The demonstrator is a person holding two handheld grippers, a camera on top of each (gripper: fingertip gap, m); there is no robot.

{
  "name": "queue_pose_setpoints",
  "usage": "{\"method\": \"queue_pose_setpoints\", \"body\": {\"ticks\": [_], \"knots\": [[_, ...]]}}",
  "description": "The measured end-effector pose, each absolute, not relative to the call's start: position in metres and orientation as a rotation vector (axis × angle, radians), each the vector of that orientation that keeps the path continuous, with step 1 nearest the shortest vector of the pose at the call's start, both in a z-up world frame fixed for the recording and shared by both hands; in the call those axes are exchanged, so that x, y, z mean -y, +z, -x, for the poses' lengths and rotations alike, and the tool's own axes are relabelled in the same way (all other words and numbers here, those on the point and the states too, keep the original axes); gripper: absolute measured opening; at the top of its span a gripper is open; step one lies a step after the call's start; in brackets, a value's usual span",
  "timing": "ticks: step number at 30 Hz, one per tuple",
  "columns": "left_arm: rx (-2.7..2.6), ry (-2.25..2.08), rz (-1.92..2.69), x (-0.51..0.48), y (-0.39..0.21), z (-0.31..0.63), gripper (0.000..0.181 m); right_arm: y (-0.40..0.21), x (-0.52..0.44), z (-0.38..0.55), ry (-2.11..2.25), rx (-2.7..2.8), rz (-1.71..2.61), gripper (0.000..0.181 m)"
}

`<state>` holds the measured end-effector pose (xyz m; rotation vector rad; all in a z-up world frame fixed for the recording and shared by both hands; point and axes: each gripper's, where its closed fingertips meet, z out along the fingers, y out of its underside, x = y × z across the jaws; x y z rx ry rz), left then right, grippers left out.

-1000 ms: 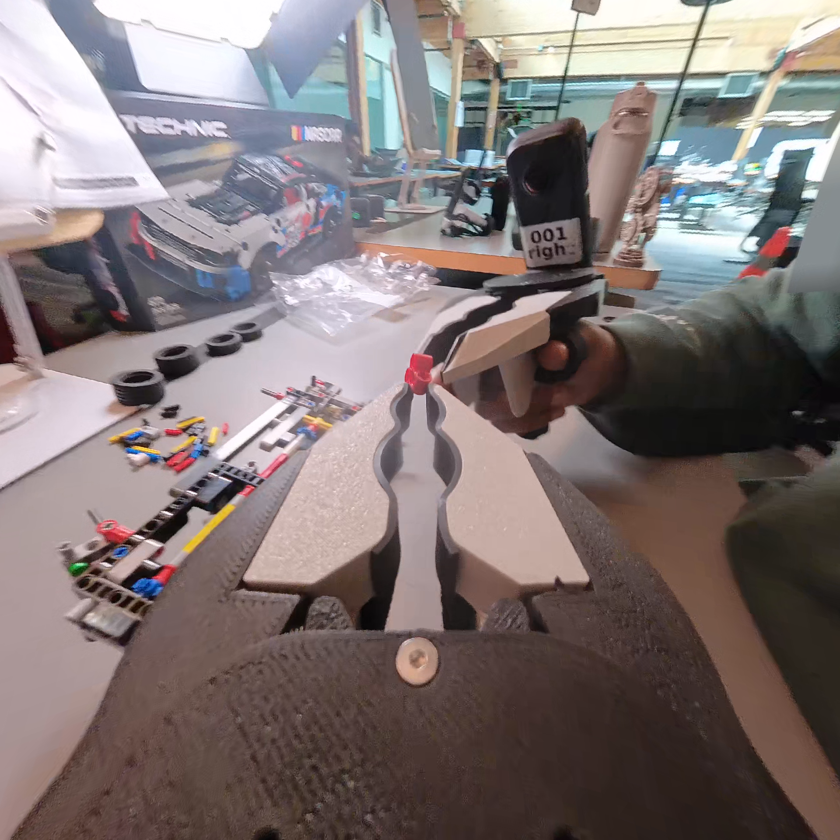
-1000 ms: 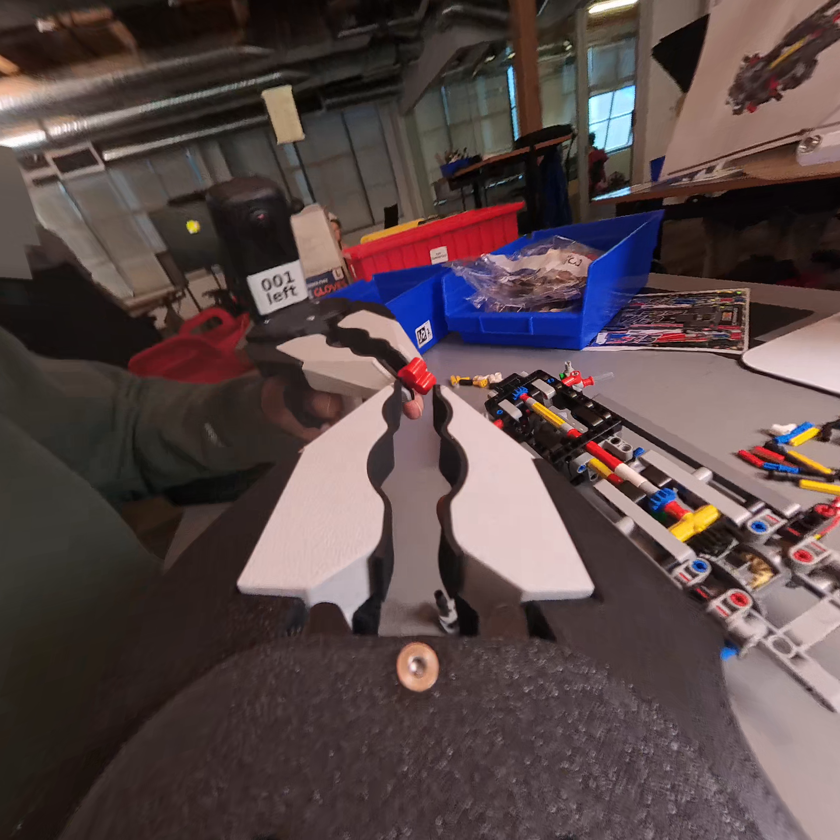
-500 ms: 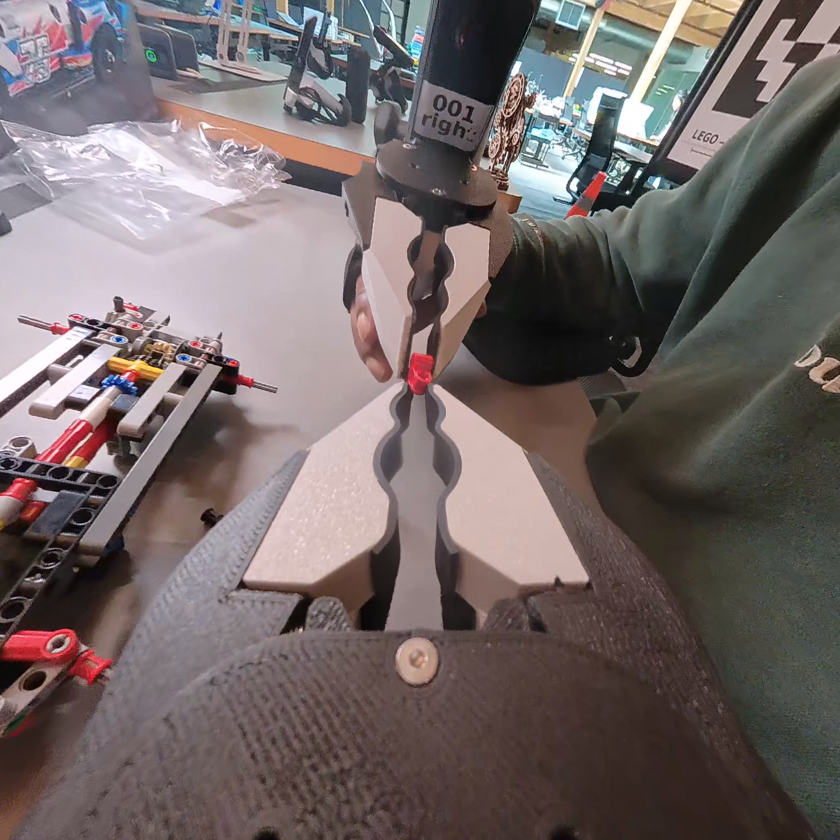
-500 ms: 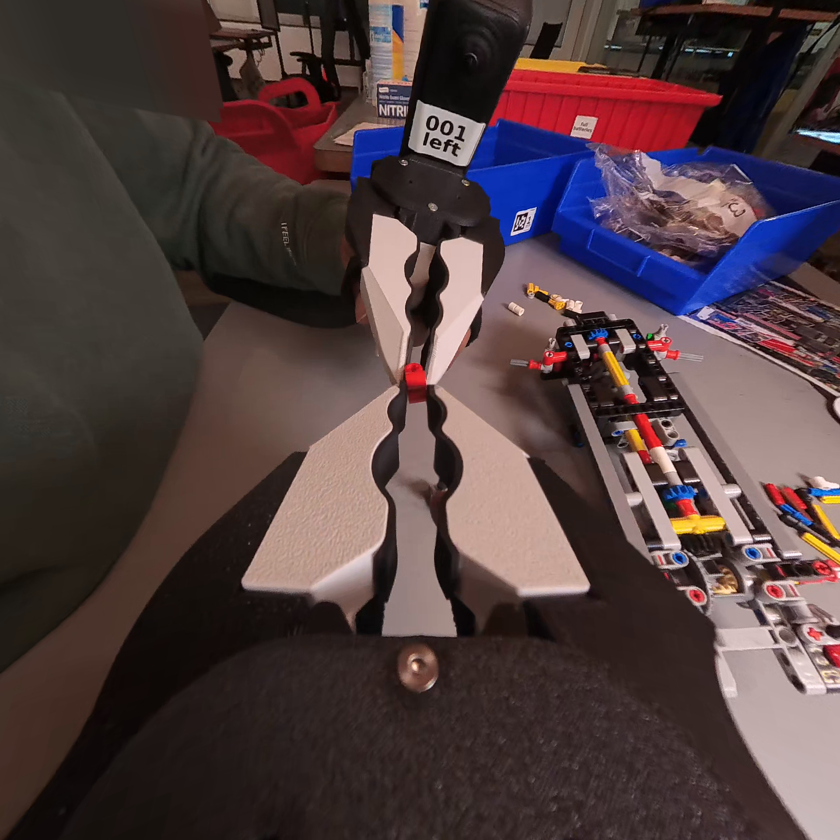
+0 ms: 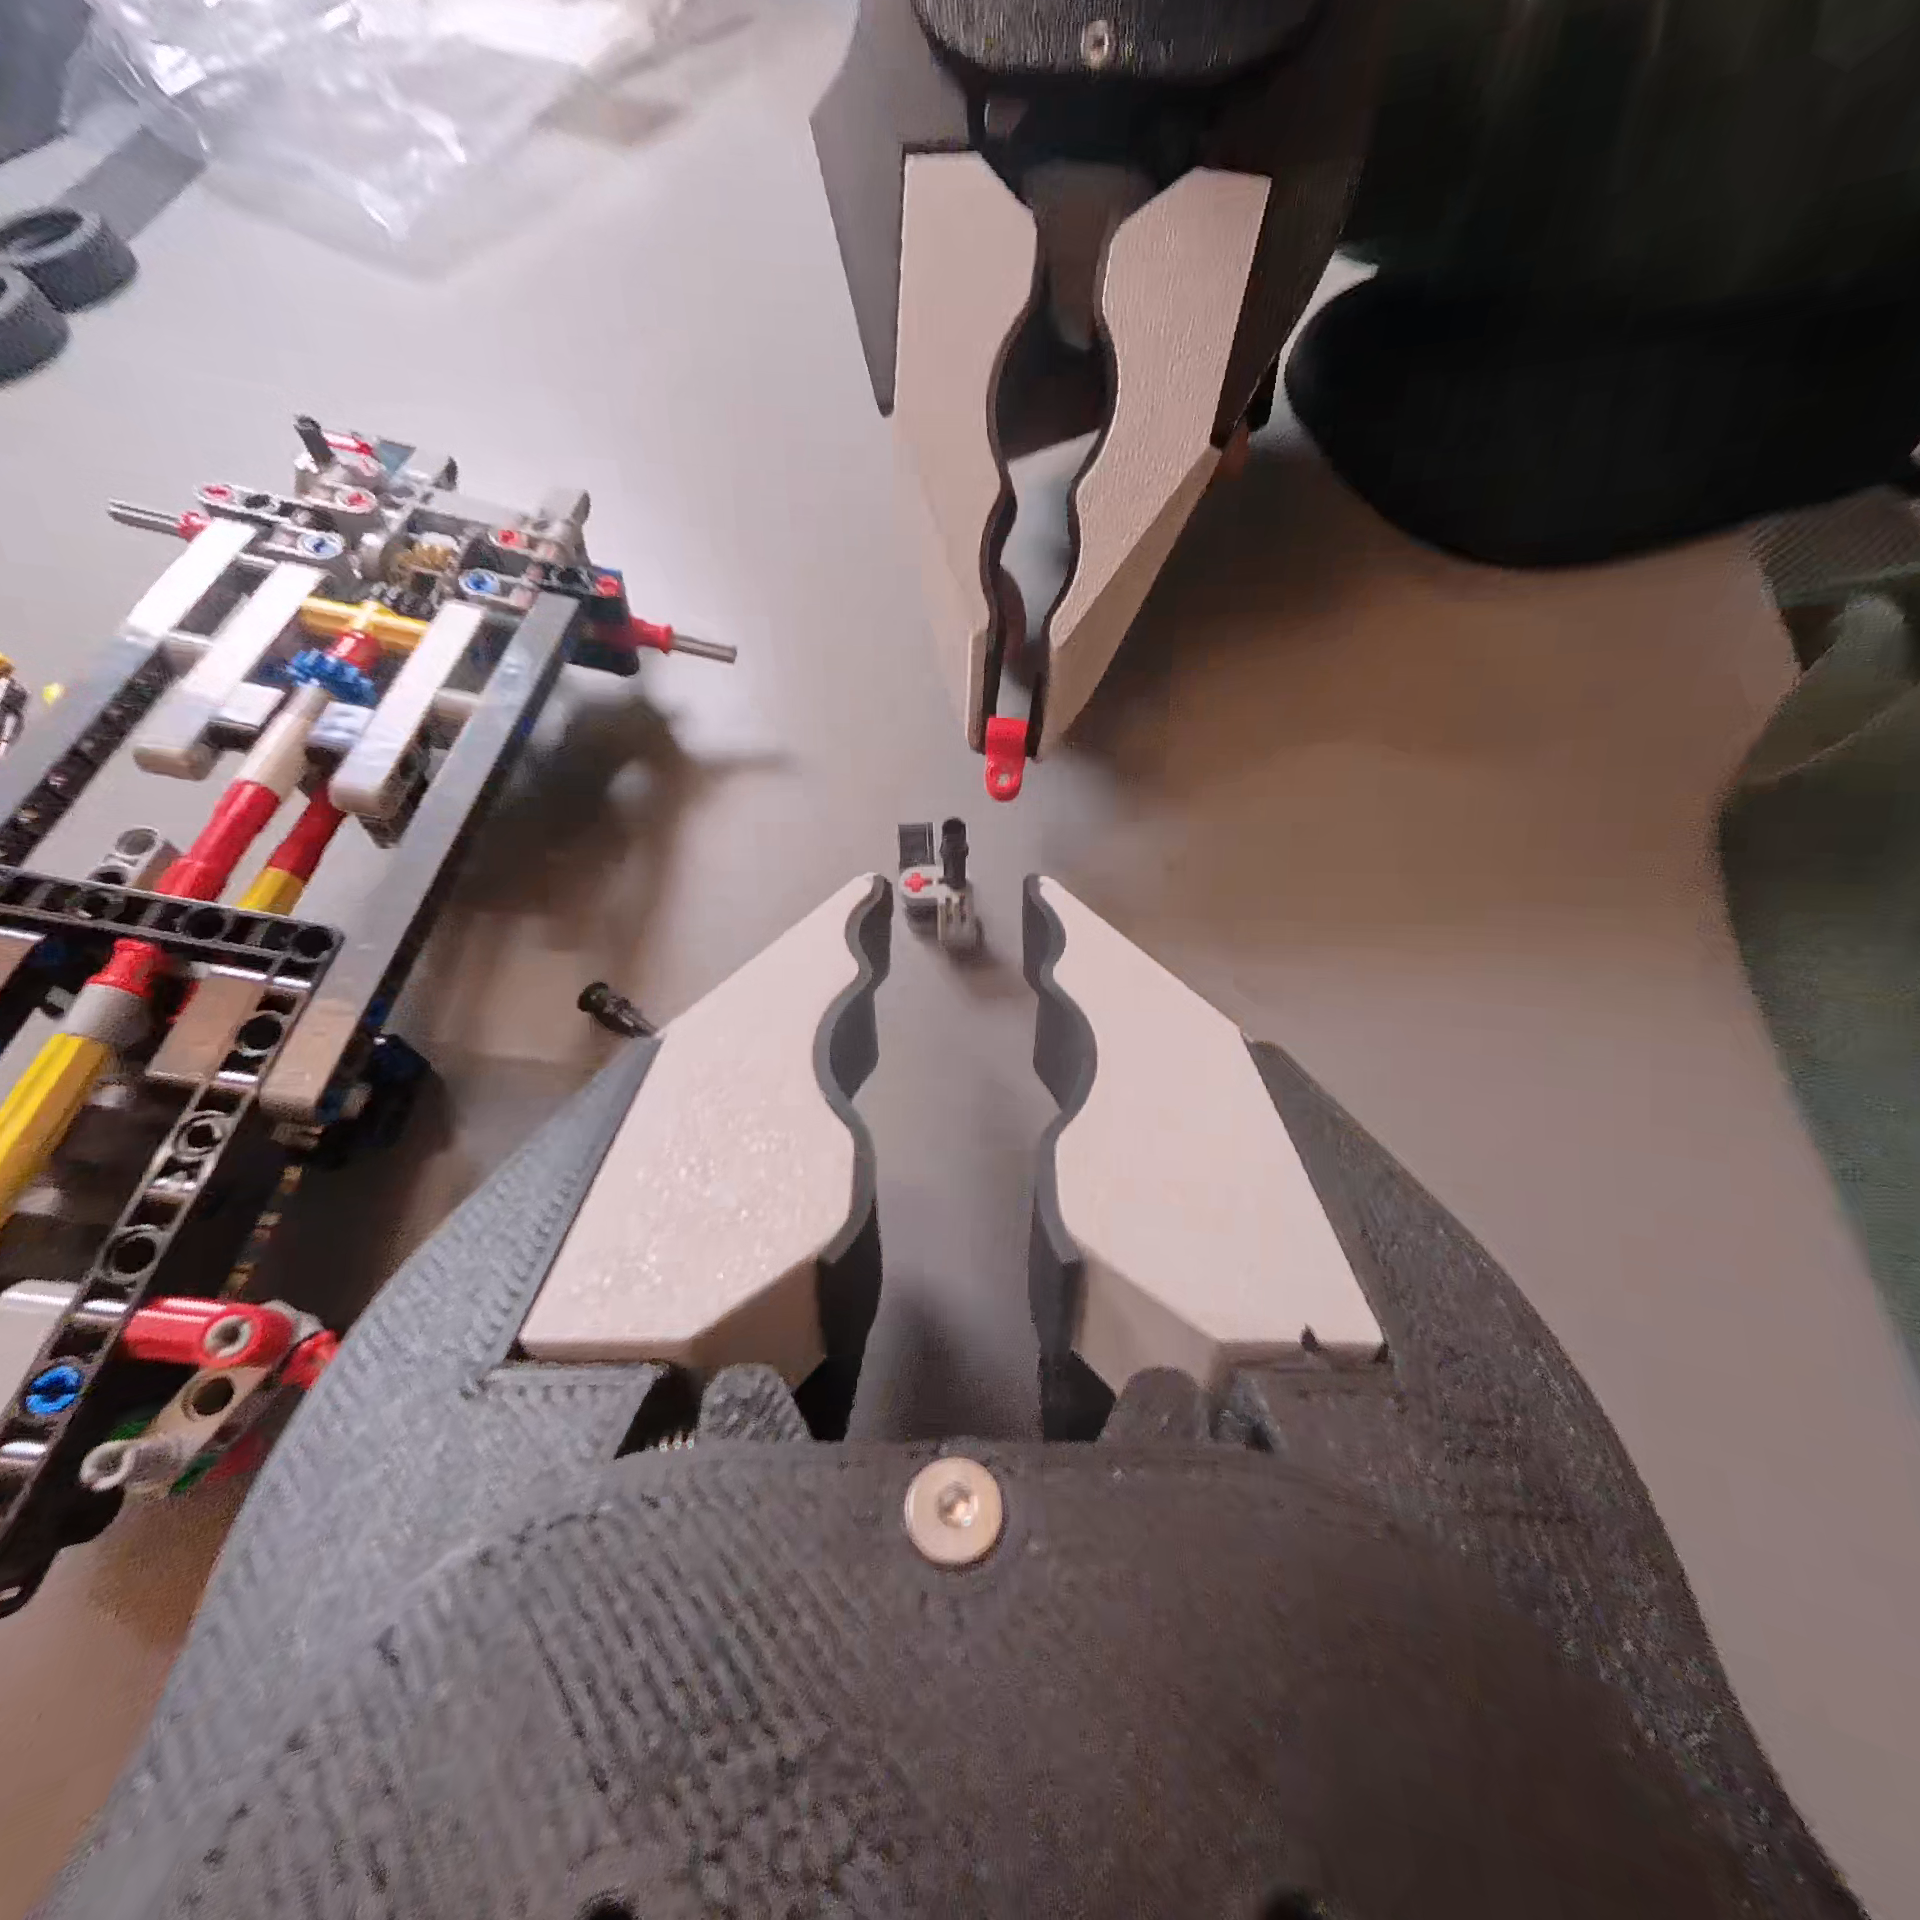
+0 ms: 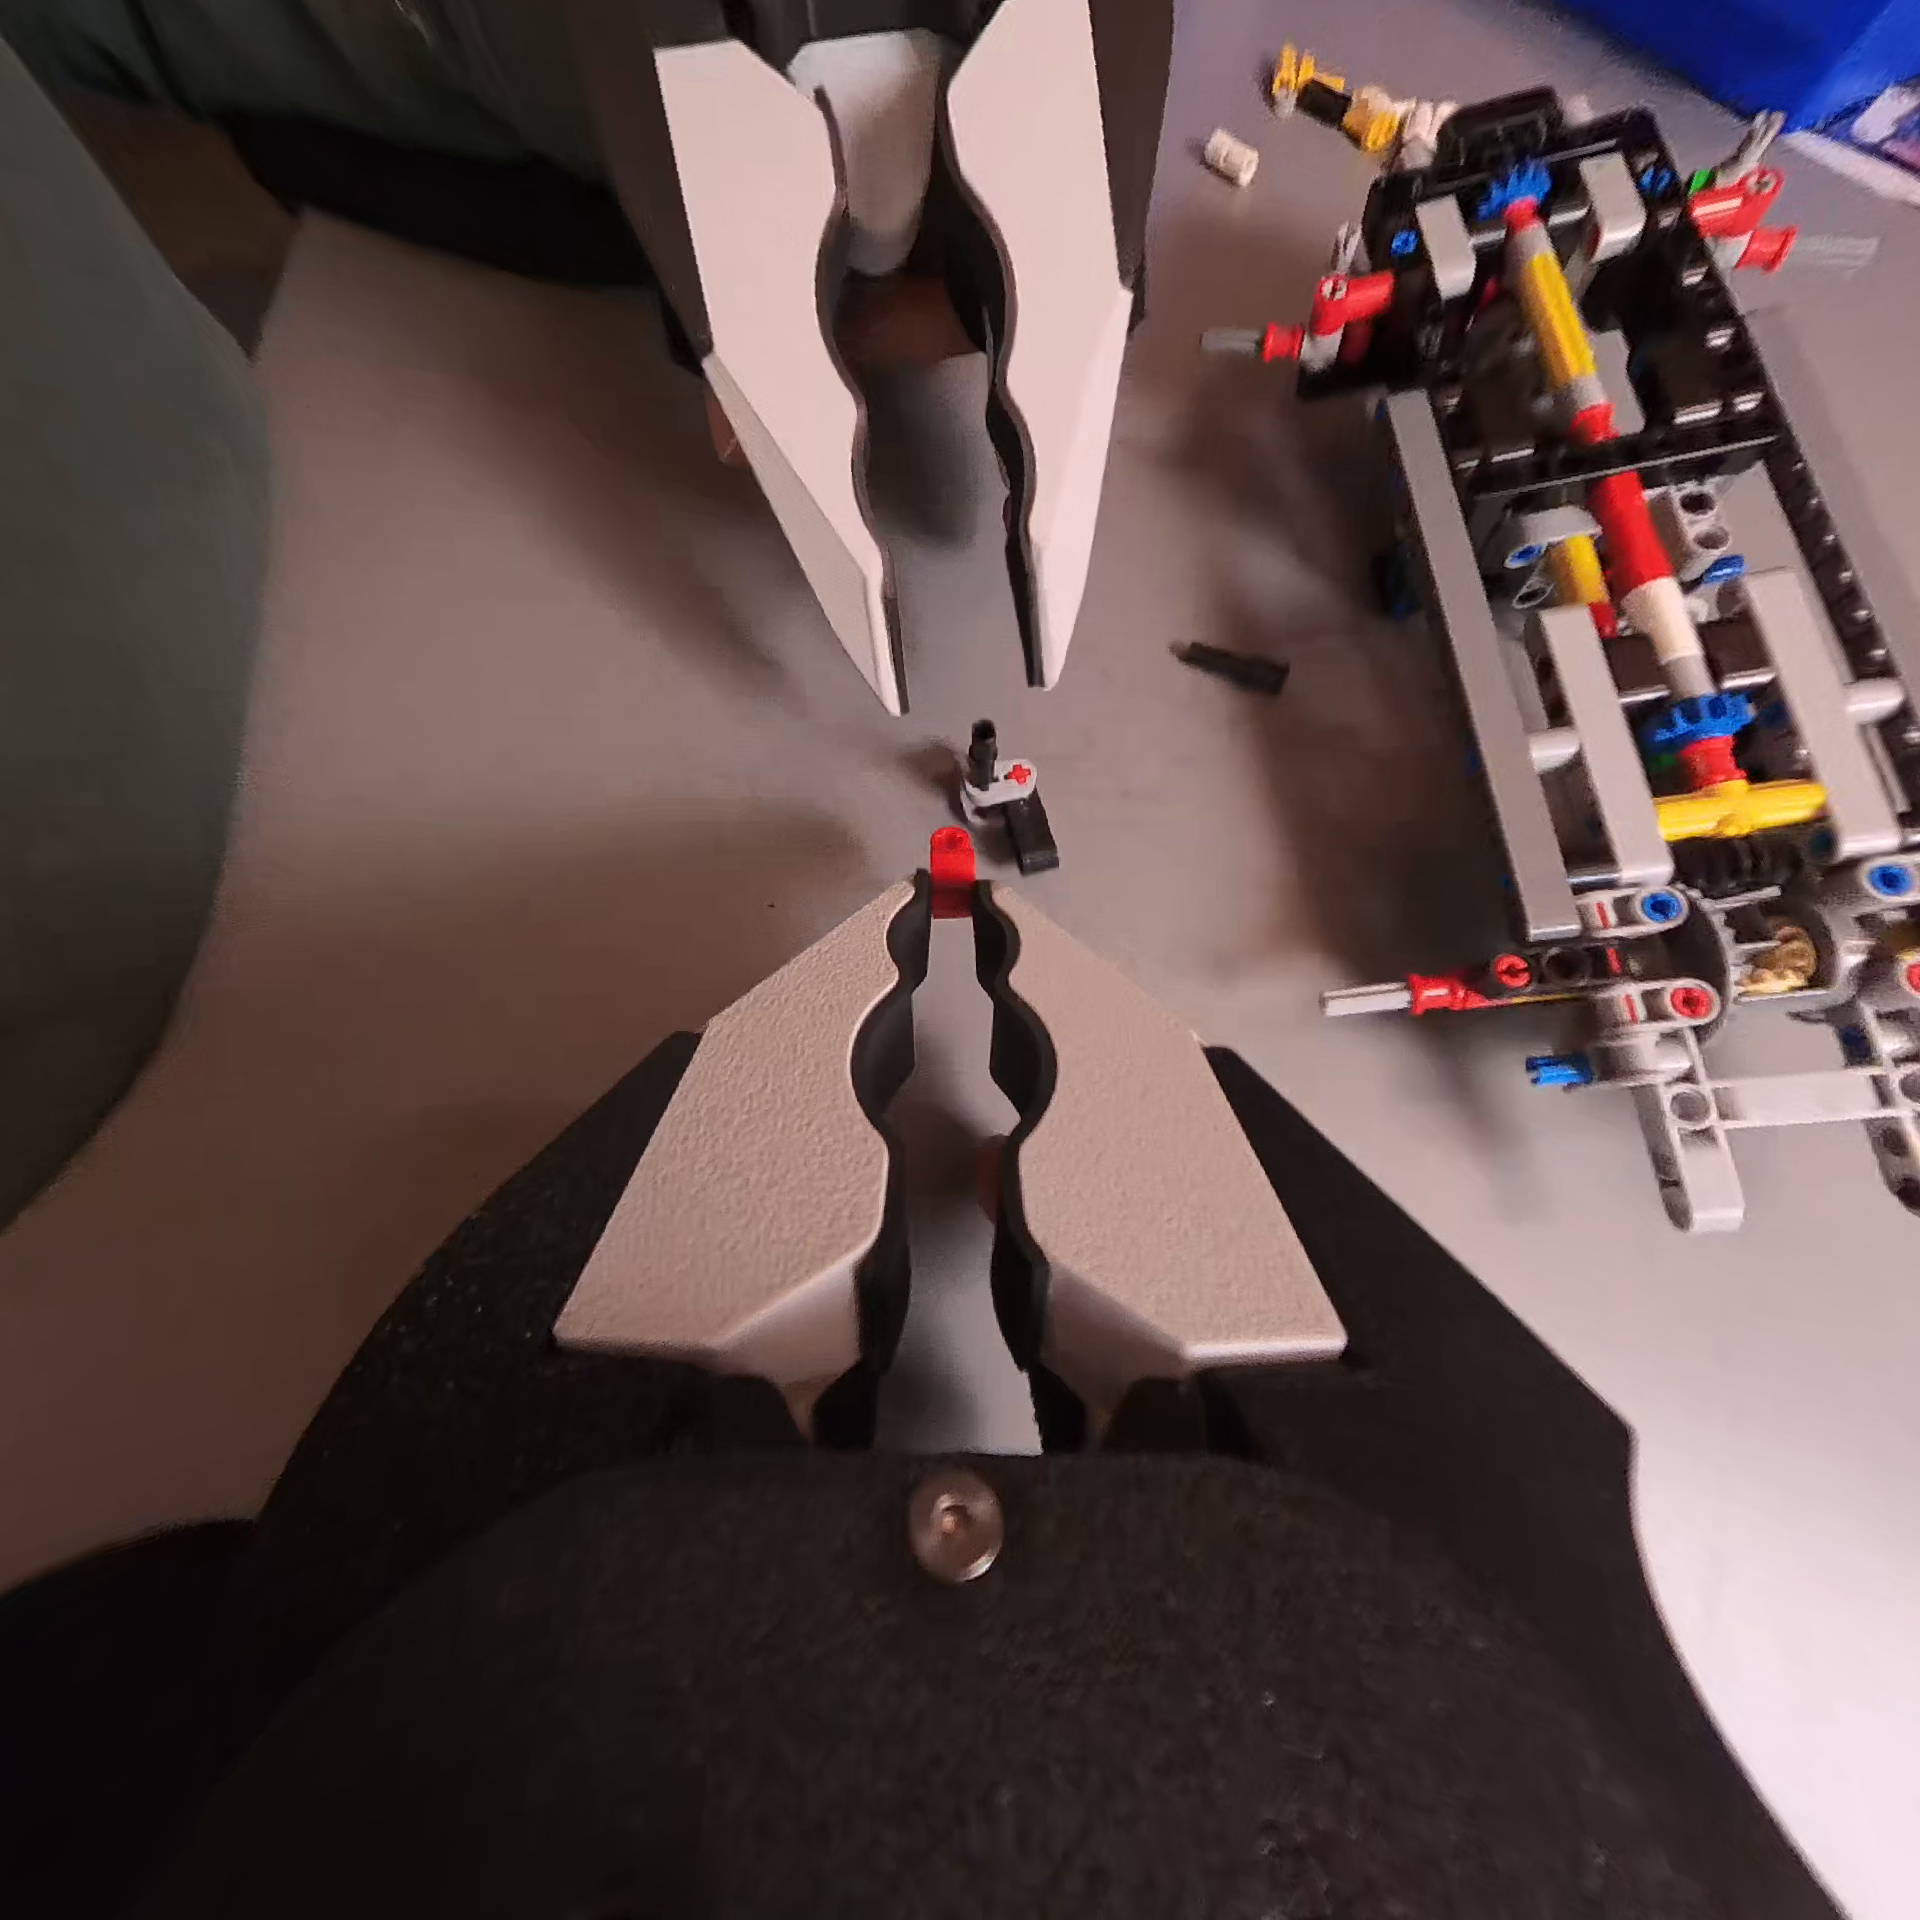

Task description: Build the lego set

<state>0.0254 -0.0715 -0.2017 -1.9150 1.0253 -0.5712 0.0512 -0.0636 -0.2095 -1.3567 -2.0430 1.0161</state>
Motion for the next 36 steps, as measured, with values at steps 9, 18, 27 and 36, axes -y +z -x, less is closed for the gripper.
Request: {"method": "queue_pose_setpoints", "body": {"ticks": [9, 18, 27, 36], "knots": [[-1.109, -0.423, 1.994, 0.066, -0.227, -0.029, 0.010, -0.220, 0.064, -0.042, 0.865, 2.072, 1.379, 0.005], [-0.967, -0.600, 2.002, 0.062, -0.214, -0.032, 0.007, -0.211, 0.065, -0.038, 0.934, 1.989, 1.445, 0.004], [-0.670, -0.980, 1.924, 0.058, -0.180, -0.027, 0.007, -0.174, 0.058, -0.032, 1.235, 1.740, 1.554, 0.004], [-0.683, -0.918, 1.952, 0.057, -0.185, -0.028, 0.007, -0.184, 0.055, -0.030, 1.117, 1.763, 1.622, 0.004]]}}
